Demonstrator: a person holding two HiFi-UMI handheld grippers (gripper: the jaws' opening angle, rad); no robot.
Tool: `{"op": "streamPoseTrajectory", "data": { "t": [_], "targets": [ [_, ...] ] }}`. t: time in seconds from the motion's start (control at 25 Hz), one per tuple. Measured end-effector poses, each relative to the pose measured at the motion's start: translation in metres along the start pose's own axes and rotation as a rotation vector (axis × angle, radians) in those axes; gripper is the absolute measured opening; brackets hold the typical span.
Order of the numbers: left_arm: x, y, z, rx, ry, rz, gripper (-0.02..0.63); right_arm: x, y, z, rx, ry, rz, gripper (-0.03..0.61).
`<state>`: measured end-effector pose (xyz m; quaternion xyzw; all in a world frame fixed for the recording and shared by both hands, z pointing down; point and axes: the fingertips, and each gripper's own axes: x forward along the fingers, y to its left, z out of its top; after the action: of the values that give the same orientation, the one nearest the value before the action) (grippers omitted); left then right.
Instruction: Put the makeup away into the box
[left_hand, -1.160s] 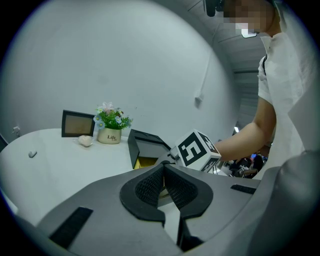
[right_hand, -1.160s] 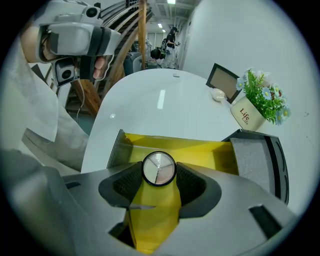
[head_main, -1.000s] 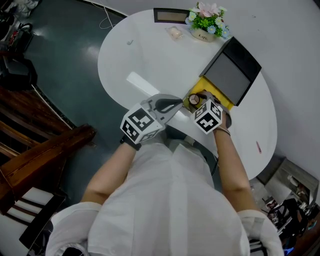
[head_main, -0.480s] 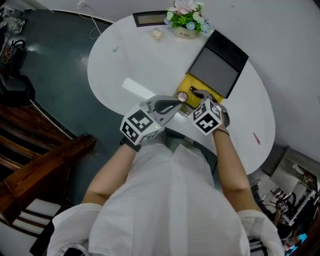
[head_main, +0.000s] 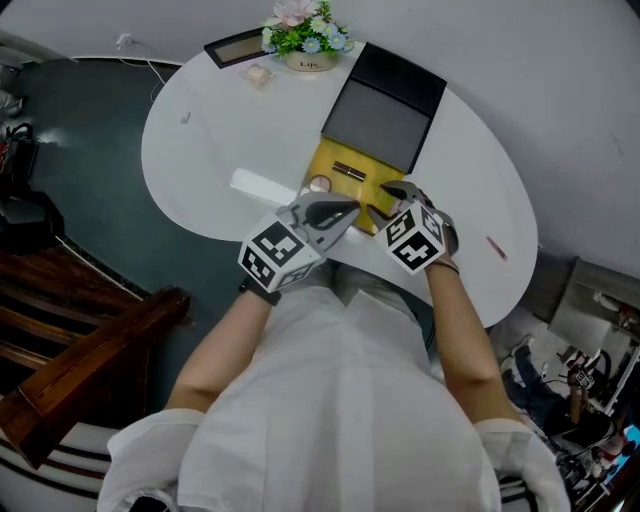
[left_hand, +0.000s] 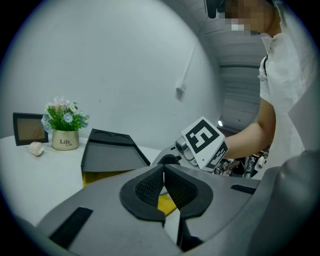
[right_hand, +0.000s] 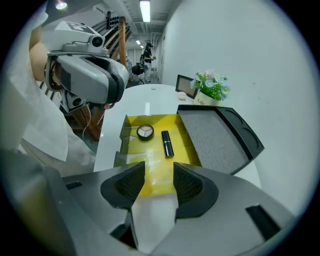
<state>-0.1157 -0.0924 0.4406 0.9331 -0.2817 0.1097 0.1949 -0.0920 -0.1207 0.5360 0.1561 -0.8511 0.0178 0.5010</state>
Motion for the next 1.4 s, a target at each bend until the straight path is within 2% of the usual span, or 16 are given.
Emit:
{"op": "streamPoseTrajectory", "data": {
  "t": [0.44,0.84,1.16,1.4],
  "targets": [
    [0.1,-0.07,0.014,0.03,0.016,-0.115,0.02,-0.065,-0.03,-0.11,0.092,0.037,-0.067,0.149],
    [0.183,-0.133,0.009,0.034,0.051,-0.219,0.019,-0.11,-0.049,-0.232,0.163,0.14,-0.106,0.149],
    [0.227,-0.163,0.002,0.026,0.065,-0.256,0.019,-0.125,-0.058,-0.305,0.163,0.22,-0.118,0.147],
    [0.24,-0.176,-0.005,0.016,0.076,-0.251,0.019,-0.128,-0.066,-0.341,0.155,0.266,-0.114,0.141]
  ]
}}
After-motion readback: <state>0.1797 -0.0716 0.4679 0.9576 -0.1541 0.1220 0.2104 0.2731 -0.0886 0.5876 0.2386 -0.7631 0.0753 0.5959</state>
